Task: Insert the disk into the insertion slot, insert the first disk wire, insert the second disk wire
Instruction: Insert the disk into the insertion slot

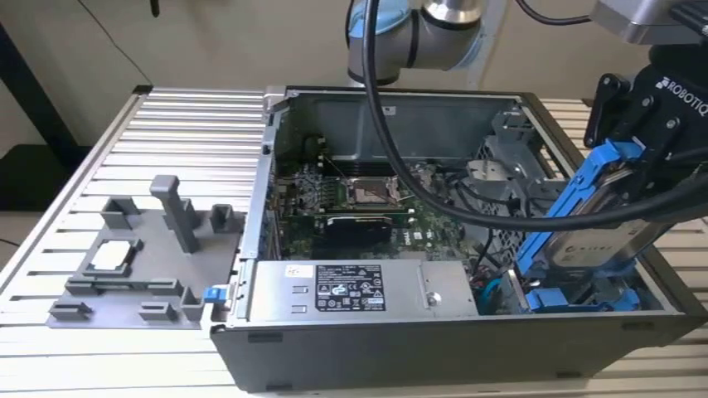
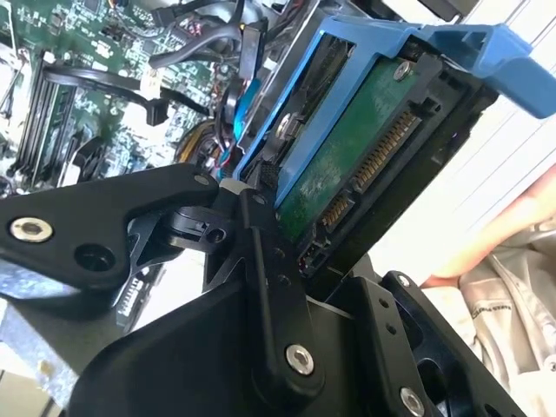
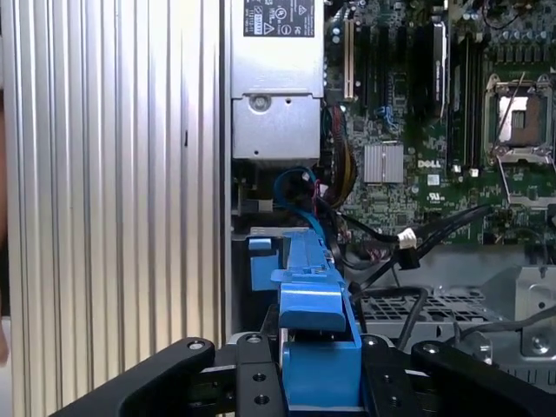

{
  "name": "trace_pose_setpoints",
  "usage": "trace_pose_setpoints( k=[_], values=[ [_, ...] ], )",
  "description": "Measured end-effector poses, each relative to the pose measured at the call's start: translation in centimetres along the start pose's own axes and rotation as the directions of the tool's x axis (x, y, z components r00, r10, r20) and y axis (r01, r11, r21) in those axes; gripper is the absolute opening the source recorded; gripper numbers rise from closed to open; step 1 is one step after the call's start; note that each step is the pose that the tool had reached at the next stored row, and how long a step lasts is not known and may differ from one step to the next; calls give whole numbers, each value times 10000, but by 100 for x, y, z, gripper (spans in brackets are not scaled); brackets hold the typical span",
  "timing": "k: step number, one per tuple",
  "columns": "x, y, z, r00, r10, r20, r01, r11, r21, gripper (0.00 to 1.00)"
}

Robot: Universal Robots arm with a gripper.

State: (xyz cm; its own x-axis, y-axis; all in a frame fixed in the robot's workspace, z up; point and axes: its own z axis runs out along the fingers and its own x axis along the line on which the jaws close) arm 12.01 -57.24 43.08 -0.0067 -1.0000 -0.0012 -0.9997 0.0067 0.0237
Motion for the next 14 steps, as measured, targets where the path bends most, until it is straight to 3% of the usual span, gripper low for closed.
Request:
trace_pose_setpoints(
  k=[14],
  values=[
    [0, -55, 152, 10000, -5, 2, 5, 10000, 0, 33]
  ],
)
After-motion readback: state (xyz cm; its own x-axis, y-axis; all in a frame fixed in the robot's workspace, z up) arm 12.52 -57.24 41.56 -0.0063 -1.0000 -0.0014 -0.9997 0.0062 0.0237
